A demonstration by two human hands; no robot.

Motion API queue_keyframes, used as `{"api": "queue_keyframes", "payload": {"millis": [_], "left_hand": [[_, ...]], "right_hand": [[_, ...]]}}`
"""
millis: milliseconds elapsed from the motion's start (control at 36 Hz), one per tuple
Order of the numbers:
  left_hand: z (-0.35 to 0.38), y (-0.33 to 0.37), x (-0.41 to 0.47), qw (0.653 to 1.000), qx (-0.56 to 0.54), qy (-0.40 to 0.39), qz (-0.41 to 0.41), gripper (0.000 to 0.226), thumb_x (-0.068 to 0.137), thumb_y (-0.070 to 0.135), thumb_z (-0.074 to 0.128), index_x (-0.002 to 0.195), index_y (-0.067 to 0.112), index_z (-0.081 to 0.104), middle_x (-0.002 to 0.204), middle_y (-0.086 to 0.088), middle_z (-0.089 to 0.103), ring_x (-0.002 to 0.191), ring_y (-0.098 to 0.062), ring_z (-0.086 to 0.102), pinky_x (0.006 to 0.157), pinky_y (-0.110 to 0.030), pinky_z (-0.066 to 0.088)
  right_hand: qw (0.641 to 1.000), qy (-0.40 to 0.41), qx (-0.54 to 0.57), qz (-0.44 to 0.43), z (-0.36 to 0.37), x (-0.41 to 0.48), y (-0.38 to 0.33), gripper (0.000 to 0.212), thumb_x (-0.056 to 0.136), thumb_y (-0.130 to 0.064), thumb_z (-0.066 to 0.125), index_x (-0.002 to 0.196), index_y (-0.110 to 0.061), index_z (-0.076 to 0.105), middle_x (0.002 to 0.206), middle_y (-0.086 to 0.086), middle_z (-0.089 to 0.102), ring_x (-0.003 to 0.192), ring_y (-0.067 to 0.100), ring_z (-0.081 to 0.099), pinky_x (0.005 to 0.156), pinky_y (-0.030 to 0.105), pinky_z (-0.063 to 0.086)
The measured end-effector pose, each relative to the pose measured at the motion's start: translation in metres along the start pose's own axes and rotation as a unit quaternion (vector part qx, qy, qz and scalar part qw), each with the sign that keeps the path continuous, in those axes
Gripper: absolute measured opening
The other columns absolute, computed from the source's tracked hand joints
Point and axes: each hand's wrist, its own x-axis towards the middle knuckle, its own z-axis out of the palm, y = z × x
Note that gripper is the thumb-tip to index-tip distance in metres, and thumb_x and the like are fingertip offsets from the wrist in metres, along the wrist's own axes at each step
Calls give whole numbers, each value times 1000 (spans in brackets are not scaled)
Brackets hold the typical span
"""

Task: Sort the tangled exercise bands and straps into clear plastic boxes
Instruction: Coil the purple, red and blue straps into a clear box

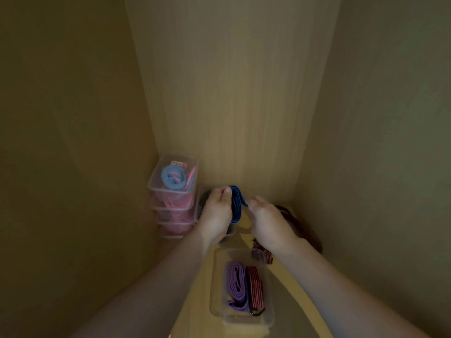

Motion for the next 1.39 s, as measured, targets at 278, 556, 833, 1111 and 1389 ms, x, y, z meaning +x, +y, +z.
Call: {"api": "queue_keyframes", "payload": {"millis": [278, 556, 833, 1111, 1389], "left_hand": [[4, 8, 5, 970, -236, 38, -35, 22, 106, 15, 30, 100, 4, 49, 98, -18, 55, 89, -24, 57, 81, -36, 47], [-12, 17, -4, 973, -221, -61, 27, 31, 100, -2, 28, 116, 10, 51, 100, -16, 58, 97, -27, 56, 91, -39, 46], [-33, 30, 12, 926, 299, -219, 74, 22, 84, 37, 71, 85, 22, 56, 80, -5, 64, 74, -17, 58, 72, -40, 50], [-23, 39, 3, 964, 152, -219, 18, 18, 100, 29, 48, 105, 17, 61, 95, -4, 66, 89, -14, 63, 89, -34, 52], [13, 47, 6, 994, -31, -81, 68, 18, 103, 24, 42, 103, 16, 58, 104, -10, 64, 99, -20, 58, 90, -38, 46]], "right_hand": [[999, 4, 46, -27, 4, -3, -10, 35, 95, -16, 54, 129, -11, 50, 103, 8, 66, 91, 23, 63, 70, 27, 46], [995, 22, 0, -95, -18, 4, 7, 38, 98, -30, 50, 132, -14, 50, 105, 6, 66, 91, 22, 63, 75, 36, 51], [978, -131, -59, -154, -44, 15, 9, 26, 100, -26, 47, 124, -16, 52, 105, 3, 59, 89, 21, 56, 74, 37, 47], [992, -40, -34, -118, -55, 23, 11, 35, 100, -32, 44, 126, -12, 57, 105, 8, 66, 90, 23, 63, 75, 40, 51], [996, 49, 32, -61, -67, 40, -3, 31, 97, -1, 46, 125, -10, 57, 99, 13, 67, 91, 24, 64, 76, 31, 48]]}}
